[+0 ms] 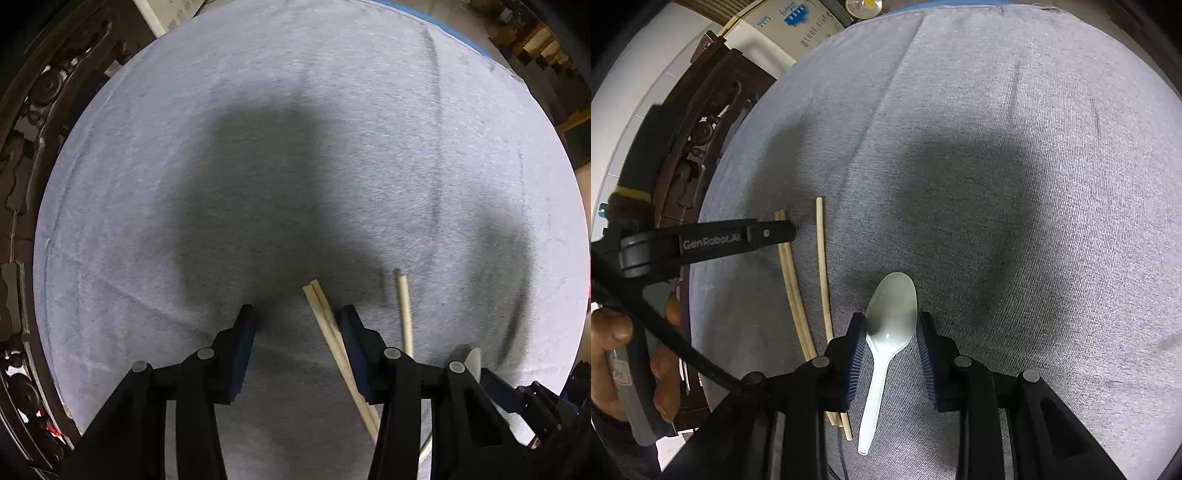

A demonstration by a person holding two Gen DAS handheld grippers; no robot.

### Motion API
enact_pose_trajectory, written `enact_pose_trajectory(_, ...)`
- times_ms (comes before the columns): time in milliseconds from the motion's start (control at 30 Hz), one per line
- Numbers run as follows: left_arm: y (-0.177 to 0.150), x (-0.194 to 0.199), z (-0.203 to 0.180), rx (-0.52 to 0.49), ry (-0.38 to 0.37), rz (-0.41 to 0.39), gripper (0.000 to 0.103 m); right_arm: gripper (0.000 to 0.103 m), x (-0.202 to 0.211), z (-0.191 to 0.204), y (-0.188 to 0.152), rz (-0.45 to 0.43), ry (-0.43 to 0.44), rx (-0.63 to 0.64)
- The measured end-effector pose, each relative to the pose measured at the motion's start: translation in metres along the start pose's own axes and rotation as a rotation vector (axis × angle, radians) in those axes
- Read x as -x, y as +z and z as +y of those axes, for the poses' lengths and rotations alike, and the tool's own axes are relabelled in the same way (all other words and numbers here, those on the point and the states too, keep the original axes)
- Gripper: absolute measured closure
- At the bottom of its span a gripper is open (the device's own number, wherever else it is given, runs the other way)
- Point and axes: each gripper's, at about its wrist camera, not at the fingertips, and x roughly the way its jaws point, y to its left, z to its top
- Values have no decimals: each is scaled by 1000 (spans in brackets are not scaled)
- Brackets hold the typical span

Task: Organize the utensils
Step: 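Close the left tool on wooden chopsticks while the right tool grasps the white spoon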

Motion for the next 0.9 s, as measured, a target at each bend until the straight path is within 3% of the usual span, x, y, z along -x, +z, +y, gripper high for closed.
enact_pose_trajectory(33, -1, 1, 4, 20, -1, 6, 66, 72, 0, 0, 0, 0, 1, -1)
enact_pose_trajectory(67, -2, 4, 8, 44, -8, -1, 68, 72, -1, -1, -1, 0, 0, -1)
enact_pose_trajectory(200, -3, 22, 1, 57, -89, -35, 68, 72, -1, -1, -1, 0, -8, -4)
enact_pose_trajectory(333, -3, 23, -32, 12, -124, 0, 68, 72, -1, 0, -1, -1, -3, -7)
enact_pose_trajectory(467, 3, 7, -52, 15, -115, 41, 68, 72, -1, -2, 0, -4, 2, -8)
enact_pose_trajectory(633, 10, -8, -76, 25, -116, 25, 68, 72, 0, -5, -1, -3, 8, -3)
enact_pose_trajectory(667, 9, -8, -81, 11, -93, 12, 72, 72, 0, -6, -1, -3, 8, -2)
enact_pose_trajectory(700, 10, -8, -86, 1, -73, 6, 93, 72, 1, -7, -1, -4, 10, -4)
enact_pose_trajectory(733, 11, -9, -89, 3, -61, 10, 97, 72, 1, -7, -1, -5, 12, -5)
enact_pose_trajectory(900, 10, -11, -102, -26, -67, 4, 98, 72, 1, -7, -2, -7, 12, -2)
